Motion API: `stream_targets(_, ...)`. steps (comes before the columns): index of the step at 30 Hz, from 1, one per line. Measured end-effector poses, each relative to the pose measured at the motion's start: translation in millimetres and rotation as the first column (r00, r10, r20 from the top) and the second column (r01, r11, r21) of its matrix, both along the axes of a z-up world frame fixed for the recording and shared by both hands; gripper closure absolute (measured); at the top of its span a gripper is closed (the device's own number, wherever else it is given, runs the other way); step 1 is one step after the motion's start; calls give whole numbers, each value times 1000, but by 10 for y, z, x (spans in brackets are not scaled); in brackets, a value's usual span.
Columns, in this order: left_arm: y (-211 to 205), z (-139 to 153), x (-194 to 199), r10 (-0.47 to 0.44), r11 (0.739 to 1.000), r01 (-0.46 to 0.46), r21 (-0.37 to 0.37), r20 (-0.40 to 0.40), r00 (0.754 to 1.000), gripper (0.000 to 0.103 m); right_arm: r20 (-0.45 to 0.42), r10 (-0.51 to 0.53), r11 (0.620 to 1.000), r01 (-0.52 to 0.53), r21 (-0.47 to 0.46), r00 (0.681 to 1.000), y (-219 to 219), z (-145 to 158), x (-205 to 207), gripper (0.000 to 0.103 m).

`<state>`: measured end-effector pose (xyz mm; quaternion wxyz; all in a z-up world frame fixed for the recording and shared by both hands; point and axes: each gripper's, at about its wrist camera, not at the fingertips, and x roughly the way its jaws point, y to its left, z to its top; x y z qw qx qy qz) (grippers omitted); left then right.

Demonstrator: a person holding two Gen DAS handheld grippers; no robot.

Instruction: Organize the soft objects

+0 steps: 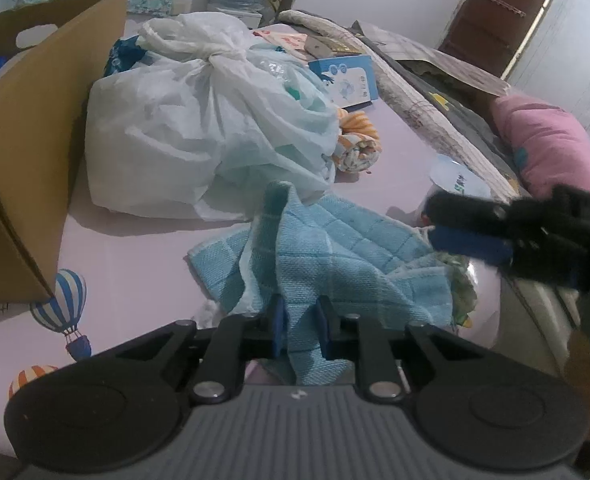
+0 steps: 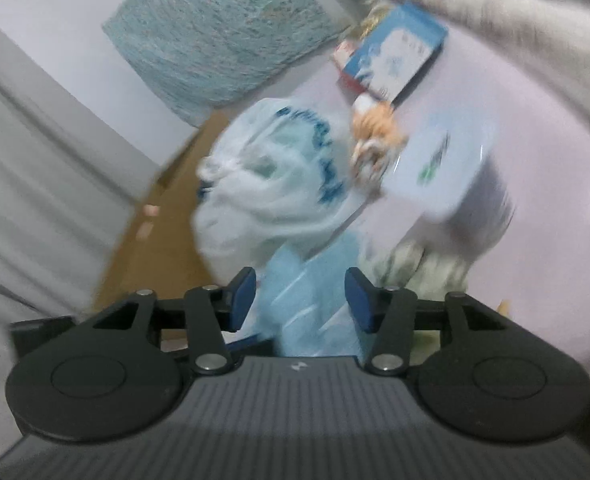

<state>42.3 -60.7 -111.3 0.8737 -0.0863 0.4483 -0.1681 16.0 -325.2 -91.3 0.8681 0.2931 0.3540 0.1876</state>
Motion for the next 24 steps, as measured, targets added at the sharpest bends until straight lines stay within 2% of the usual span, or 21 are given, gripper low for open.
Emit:
stream_targets(2, 14, -9, 11, 5, 1000, -5, -11, -2, 1000, 84, 14, -2, 991, 4, -132, 1000, 106, 66, 116, 54)
stream_targets(4, 18, -18, 12, 8, 1000, -8, -14, 1, 1000, 84, 3, 16, 978, -15, -208, 1000, 190, 58, 222, 54)
stream_targets(10, 8, -28, -28, 5, 1000, -4, -7, 22, 1000, 84, -66, 27, 954, -46, -296, 997, 348, -80, 501, 54)
stream_targets(15, 37, -39, -46, 7, 1000, -6, -28, 21, 1000, 84, -116, 56, 957, -86, -277, 992, 449, -154, 657, 54)
stream_targets(17, 52, -39, -47, 8, 999, -7, -36, 18, 1000, 84, -128, 64, 961, -96, -258, 990, 432, -147, 693, 65)
stream_targets(18, 59, -39, -46, 8, 999, -8, -38, 17, 1000, 84, -133, 64, 965, -95, -243, 989, 420, -145, 703, 78)
stream_targets(19, 68, -39, -45, 9, 999, -8, -41, 16, 1000, 84, -135, 68, 968, -98, -231, 989, 414, -133, 697, 85)
stream_targets(24, 88, -44, -45, 16, 999, -15, -46, 17, 1000, 84, -82, 108, 983, -118, -138, 991, 393, 23, 529, 91)
